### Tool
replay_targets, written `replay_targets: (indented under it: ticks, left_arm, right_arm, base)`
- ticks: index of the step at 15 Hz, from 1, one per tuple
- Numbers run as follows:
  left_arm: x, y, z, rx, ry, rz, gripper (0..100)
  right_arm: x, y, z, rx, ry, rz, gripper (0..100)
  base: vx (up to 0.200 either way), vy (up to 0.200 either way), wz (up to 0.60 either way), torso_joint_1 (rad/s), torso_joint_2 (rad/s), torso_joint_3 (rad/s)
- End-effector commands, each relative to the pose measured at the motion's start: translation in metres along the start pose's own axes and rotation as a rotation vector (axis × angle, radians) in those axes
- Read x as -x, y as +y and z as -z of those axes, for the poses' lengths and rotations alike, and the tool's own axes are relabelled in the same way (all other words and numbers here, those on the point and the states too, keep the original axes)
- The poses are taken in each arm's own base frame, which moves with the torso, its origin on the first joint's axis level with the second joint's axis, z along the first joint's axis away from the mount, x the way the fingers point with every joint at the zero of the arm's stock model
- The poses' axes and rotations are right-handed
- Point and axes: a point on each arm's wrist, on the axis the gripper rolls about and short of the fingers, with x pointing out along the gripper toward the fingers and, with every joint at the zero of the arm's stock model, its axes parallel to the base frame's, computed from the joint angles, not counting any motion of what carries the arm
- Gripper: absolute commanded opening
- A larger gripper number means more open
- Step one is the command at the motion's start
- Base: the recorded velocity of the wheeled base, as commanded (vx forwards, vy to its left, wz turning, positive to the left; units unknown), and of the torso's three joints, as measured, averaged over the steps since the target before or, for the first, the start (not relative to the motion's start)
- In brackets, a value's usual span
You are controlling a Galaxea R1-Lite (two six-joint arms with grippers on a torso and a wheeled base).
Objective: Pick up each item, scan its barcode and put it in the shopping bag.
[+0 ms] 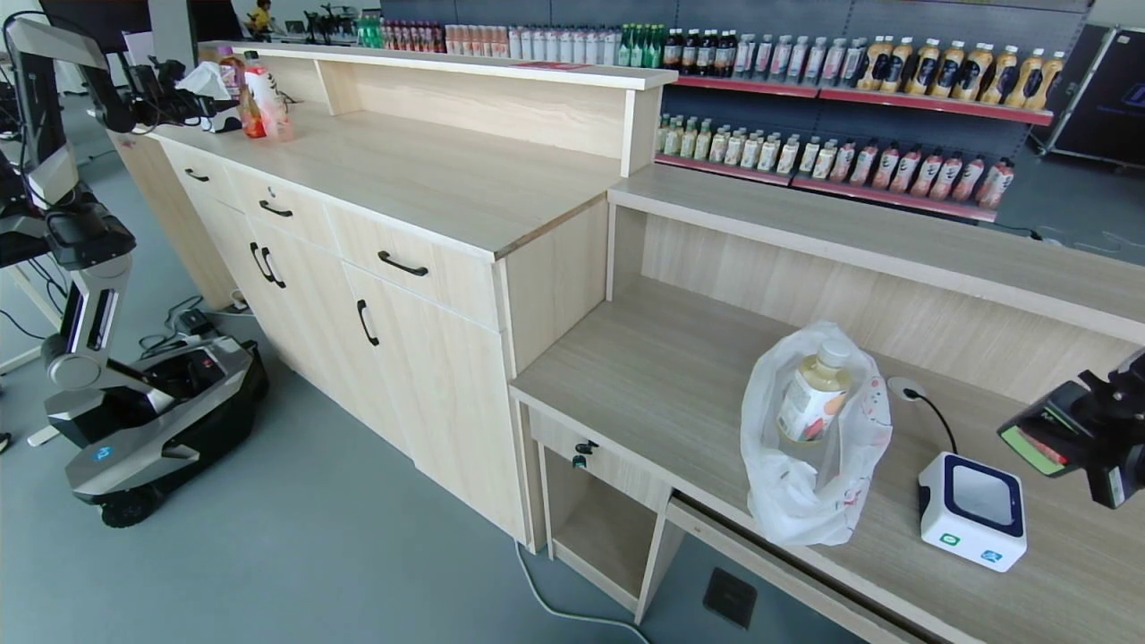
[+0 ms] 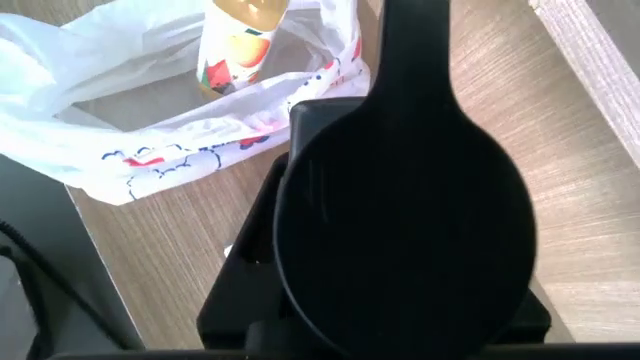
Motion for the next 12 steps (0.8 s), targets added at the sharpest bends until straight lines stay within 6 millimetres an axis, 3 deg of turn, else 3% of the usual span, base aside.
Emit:
replay_targets:
  ticks: [1, 4, 7, 12]
  left_arm:
    - [0.000, 0.000, 0.000, 0.000, 0.000, 0.000, 100]
    - [0.000, 0.000, 0.000, 0.000, 0.000, 0.000, 100]
    - [0.000, 0.000, 0.000, 0.000, 0.002, 0.000, 100]
    - [0.000, 0.000, 0.000, 0.000, 0.000, 0.000, 100]
  right_arm:
    - [0.006, 0.005, -0.016, 0.072, -0.062, 0.008, 0]
    - [-0.005, 0.009, -0.022, 0.093, -0.111, -0.026, 0]
    - [-0.029, 0.028, -0.019, 0.035, -0.111, -0.157, 0]
    - [-0.069, 0.054, 0.019, -0.060, 0.011, -0.322, 0]
  base:
    - [0.000, 0.000, 0.60, -0.002, 0.00, 0.007]
    - [0.000, 0.000, 0.60, 0.002, 0.00, 0.001]
    - [0.000, 0.000, 0.00, 0.000, 0.00, 0.000]
    - [0.000, 0.000, 0.00, 0.000, 0.00, 0.000]
